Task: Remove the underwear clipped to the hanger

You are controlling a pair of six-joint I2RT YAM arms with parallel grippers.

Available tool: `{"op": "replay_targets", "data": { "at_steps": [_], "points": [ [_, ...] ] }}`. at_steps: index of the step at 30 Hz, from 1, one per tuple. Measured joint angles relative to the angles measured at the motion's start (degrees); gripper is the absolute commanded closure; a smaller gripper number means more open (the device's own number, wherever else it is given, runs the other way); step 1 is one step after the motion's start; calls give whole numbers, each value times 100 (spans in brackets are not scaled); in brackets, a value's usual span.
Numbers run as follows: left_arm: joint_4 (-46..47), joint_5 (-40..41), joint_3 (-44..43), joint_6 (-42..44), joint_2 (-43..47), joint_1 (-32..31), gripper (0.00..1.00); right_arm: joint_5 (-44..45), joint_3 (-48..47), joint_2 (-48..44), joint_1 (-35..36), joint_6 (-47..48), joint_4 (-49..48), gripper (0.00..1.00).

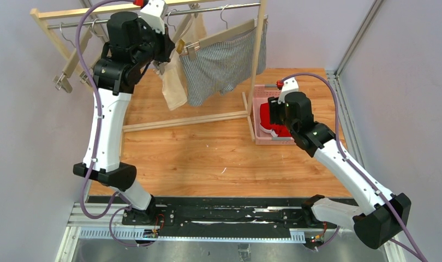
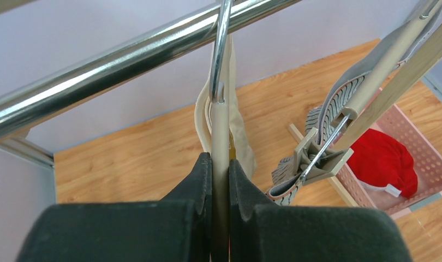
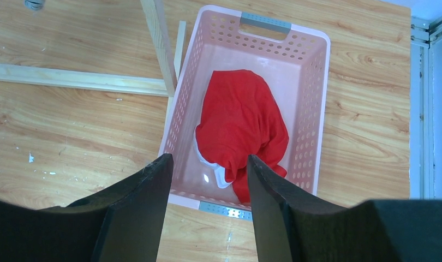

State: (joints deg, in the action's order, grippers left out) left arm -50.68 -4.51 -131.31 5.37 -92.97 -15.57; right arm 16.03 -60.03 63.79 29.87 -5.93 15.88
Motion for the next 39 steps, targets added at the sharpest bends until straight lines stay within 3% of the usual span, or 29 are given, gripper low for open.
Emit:
{"op": "replay_targets", "data": {
  "at_steps": [14, 22, 28, 39],
  "points": [
    [940, 343, 1137, 63, 866, 0, 100, -136, 153, -2, 0, 2, -142, 46],
    [1436, 402, 2446, 94, 1661, 0, 100, -157, 155, -2, 2, 2, -151, 45],
    [1751, 433, 3921, 219, 2332, 0, 100, -199, 184, -4, 2, -2, -190, 44],
    [1327, 33, 5598, 249, 3167, 0, 100, -507, 186, 92, 4, -17, -192, 27]
  ]
}}
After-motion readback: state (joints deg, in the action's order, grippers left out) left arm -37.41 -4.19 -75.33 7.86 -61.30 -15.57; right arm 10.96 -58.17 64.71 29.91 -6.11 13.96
